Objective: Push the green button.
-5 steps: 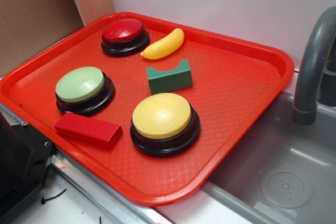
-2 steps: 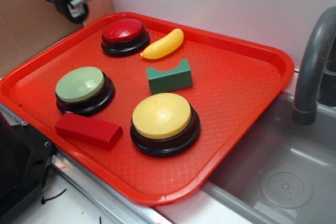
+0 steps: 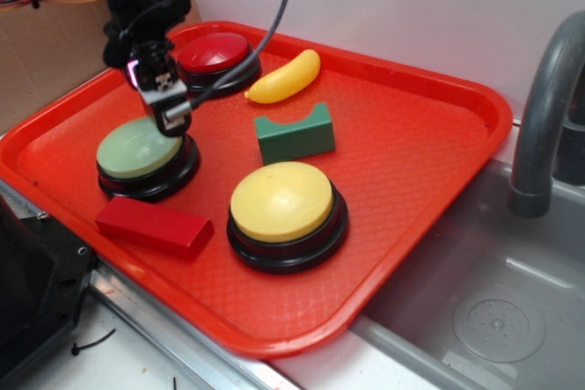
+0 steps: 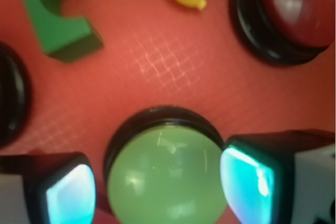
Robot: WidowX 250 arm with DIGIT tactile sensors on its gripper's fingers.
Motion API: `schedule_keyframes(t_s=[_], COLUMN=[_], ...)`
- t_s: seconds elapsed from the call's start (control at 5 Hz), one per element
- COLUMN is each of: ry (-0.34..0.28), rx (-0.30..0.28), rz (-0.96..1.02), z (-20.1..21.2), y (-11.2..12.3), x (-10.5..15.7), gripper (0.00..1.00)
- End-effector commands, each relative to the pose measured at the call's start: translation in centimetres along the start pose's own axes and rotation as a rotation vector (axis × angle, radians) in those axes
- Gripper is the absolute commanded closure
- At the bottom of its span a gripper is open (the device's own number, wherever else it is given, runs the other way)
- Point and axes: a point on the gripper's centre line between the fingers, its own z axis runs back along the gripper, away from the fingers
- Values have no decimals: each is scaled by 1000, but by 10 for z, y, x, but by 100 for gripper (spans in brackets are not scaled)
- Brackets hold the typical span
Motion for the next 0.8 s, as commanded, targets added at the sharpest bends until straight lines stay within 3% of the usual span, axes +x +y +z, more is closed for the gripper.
schedule_keyframes(t_s=[0.0,0.2,0.6], ry=[16,10,-67], rx=[21,27,48], rz=[-7,-2,50], z=[-17,-13,53], y=[5,6,5], x=[-6,-7,0], gripper=[0,0,0])
